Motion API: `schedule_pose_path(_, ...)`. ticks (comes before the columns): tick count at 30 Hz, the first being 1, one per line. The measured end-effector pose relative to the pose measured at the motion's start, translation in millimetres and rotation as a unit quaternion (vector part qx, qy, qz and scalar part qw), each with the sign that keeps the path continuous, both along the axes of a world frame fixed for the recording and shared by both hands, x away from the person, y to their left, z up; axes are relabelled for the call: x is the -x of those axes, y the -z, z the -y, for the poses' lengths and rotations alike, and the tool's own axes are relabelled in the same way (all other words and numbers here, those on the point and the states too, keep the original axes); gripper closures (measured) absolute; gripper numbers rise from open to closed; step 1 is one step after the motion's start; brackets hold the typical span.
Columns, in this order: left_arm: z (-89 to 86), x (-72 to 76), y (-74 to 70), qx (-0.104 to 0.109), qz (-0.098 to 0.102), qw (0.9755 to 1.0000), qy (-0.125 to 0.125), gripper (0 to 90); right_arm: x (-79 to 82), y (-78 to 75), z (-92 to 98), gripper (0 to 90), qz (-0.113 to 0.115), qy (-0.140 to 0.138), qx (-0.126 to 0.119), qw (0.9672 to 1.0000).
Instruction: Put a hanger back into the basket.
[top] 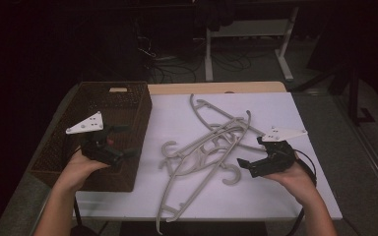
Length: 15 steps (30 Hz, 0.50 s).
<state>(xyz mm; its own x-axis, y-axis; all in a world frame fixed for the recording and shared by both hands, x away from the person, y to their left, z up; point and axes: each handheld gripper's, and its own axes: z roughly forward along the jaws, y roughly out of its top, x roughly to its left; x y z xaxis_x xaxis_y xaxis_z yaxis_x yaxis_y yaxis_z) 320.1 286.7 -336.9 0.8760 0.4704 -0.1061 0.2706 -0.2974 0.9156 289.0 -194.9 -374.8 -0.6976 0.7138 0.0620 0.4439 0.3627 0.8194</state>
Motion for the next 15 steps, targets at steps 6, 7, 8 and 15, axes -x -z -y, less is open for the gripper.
schedule_pose_path(6,11.6,-2.0,-3.8,-0.005,0.000,1.0000,0.006,0.0,-2.2,3.3,1.4,0.0,-0.005,0.005,0.001,1.0000)
schedule_pose_path(7,14.7,-2.4,-4.9,-0.006,0.000,0.9999,0.008,0.0,-3.0,4.4,1.4,0.0,-0.005,0.004,0.003,1.0000)
schedule_pose_path(8,18.0,-3.1,-6.1,-0.007,0.000,0.9999,0.011,0.0,-3.7,5.5,1.2,0.0,-0.005,0.005,0.004,1.0000)
schedule_pose_path(15,47.7,-9.2,-11.7,-0.011,0.003,0.9994,0.032,0.0,-8.9,16.6,-2.7,0.0,-0.015,0.003,0.018,0.9997)
